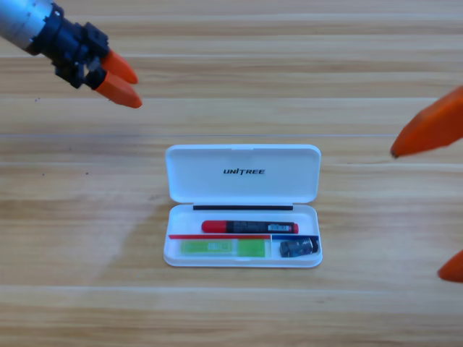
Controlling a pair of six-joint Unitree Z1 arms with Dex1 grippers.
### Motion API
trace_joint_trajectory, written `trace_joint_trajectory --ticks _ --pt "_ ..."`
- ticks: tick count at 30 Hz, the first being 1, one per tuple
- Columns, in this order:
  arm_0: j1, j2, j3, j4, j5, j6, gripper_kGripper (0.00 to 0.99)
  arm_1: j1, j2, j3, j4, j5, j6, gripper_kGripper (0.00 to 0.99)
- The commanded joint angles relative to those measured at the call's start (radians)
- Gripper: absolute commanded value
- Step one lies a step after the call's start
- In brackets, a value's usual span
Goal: Clean up eraser and pencils
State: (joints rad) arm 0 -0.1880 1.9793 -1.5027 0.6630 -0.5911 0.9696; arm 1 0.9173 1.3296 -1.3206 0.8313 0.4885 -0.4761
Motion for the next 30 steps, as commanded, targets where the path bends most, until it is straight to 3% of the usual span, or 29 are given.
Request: trace_joint_trajectory --ticks 1,3,30 --pt "0.015 0.099 -0.021 0.000 -0.053 0.072 0.187 -0.029 0.000 0.050 -0.043 0.021 0.013 0.988" --pt "0.013 0.110 -0.024 0.000 -0.055 0.075 0.000 -0.029 0.002 0.055 -0.046 0.028 0.011 0.988" --pt "-0.194 0.184 -0.016 0.000 0.022 0.084 0.000 -0.029 -0.003 0.069 -0.049 0.048 0.008 0.990"
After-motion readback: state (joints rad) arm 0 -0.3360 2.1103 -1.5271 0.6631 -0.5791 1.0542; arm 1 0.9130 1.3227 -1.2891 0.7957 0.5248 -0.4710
